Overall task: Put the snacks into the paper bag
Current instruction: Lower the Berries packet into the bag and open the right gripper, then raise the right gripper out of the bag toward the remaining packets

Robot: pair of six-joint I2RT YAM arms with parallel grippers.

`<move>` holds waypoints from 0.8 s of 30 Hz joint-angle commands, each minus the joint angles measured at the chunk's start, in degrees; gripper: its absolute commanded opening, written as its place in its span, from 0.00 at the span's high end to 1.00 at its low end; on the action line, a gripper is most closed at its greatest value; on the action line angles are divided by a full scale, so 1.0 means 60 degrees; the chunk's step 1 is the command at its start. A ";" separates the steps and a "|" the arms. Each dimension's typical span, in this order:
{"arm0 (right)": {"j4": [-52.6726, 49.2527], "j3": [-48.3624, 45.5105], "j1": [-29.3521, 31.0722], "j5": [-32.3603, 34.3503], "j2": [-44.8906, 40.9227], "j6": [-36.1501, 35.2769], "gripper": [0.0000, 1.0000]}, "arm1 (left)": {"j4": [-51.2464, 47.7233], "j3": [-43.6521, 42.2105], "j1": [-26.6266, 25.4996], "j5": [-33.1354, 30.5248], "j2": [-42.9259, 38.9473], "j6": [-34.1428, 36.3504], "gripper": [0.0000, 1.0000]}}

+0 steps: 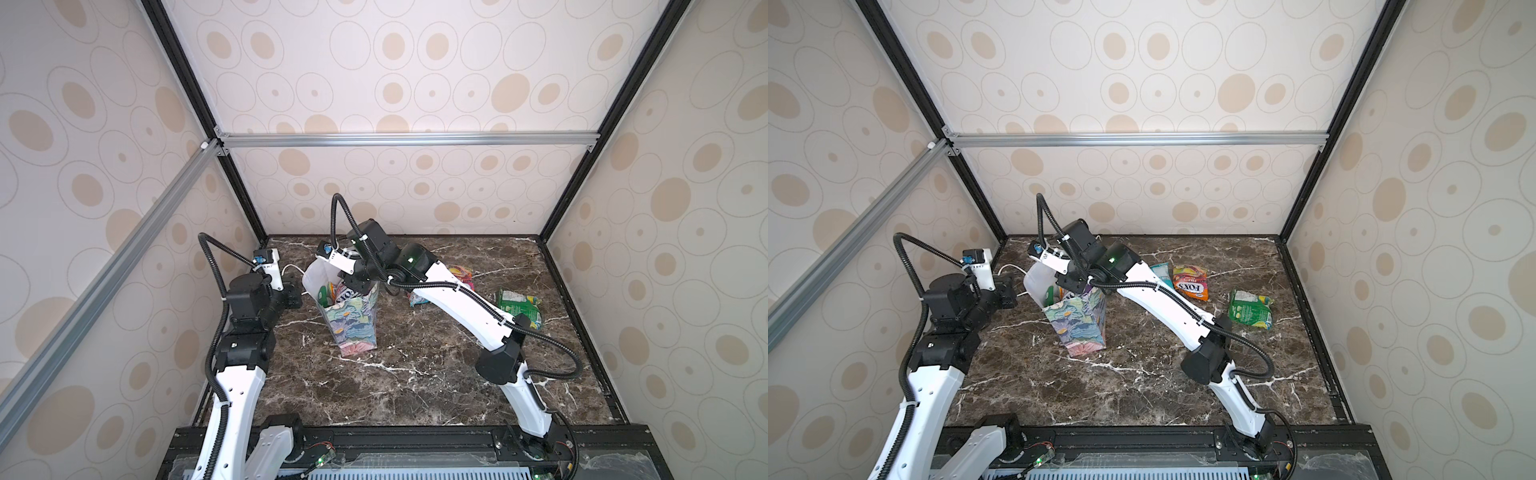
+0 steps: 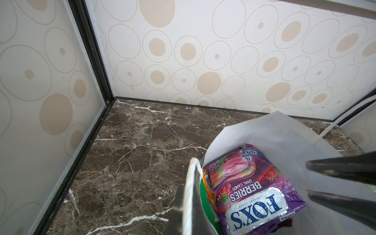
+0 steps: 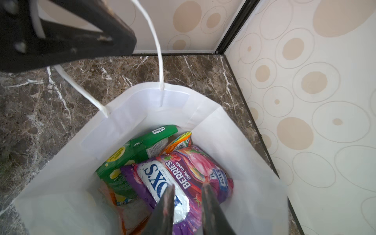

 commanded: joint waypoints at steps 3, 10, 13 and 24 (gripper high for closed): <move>0.0600 -0.0918 0.0023 -0.0566 -0.1428 0.0574 0.73 | 0.0151 0.0040 0.0070 0.0004 -0.0069 0.0084 1.00; 0.2153 -0.3566 0.0030 -0.0749 -0.3252 0.1141 0.73 | 0.0193 0.0014 0.0070 0.0038 -0.0084 0.0082 1.00; 0.2465 -0.4290 0.0030 -0.0480 -0.3766 0.1333 0.73 | 0.0203 0.0016 0.0069 0.0104 -0.0094 0.0070 1.00; 0.4379 -0.8346 -0.0172 0.0351 -0.6704 0.3336 0.72 | 0.0299 0.0014 0.0064 0.0200 -0.0135 0.0023 1.00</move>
